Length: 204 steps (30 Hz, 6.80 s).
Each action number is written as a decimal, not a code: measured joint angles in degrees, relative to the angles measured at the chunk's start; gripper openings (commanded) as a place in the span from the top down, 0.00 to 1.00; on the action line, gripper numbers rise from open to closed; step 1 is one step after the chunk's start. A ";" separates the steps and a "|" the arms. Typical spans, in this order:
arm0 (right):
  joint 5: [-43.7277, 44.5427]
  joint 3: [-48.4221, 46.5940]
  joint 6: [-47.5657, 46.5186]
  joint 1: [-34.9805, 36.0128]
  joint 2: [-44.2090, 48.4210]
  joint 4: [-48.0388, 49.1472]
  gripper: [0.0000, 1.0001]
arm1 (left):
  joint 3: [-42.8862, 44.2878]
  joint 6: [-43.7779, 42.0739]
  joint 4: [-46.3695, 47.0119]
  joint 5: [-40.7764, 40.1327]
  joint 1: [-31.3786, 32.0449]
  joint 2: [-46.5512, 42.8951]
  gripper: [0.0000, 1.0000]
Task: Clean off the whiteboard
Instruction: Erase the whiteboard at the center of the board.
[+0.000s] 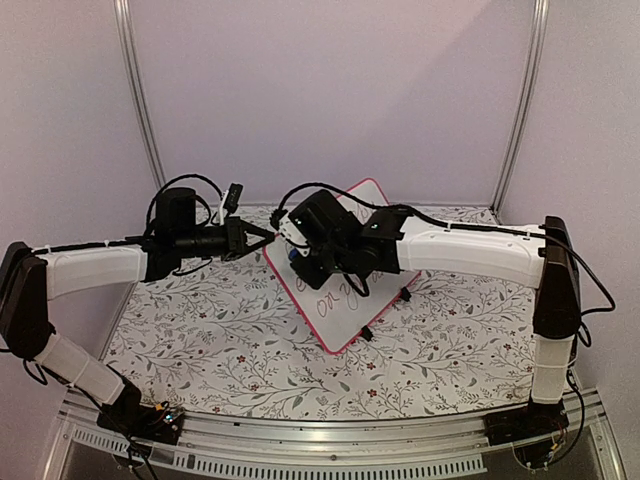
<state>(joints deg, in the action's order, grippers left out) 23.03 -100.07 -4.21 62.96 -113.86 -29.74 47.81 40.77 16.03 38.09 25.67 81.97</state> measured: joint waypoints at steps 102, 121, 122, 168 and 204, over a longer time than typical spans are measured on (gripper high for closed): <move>-3.04 -6.32 0.09 -3.30 -2.14 -0.24 0.94 | -0.33 0.61 0.70 0.07 0.00 0.00 1.00; -3.87 -1.42 0.59 -3.63 -0.63 4.46 0.94 | -0.52 0.66 0.59 -0.07 -0.02 0.02 1.00; -3.87 -1.14 0.63 -3.58 -0.52 4.61 0.94 | -0.52 0.66 0.59 -0.07 -0.02 0.02 1.00; -2.58 -0.81 1.53 -4.48 0.74 1.75 0.94 | -0.52 0.94 1.25 0.70 0.09 0.02 1.00; -4.76 3.93 -1.42 -0.11 1.90 4.61 0.94 | -0.57 0.96 1.16 0.50 0.09 0.02 1.00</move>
<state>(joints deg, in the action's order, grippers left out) 18.26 -96.14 -5.63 62.85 -111.96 -25.12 47.24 41.74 17.19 38.59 25.76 82.00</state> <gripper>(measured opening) 0.213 0.030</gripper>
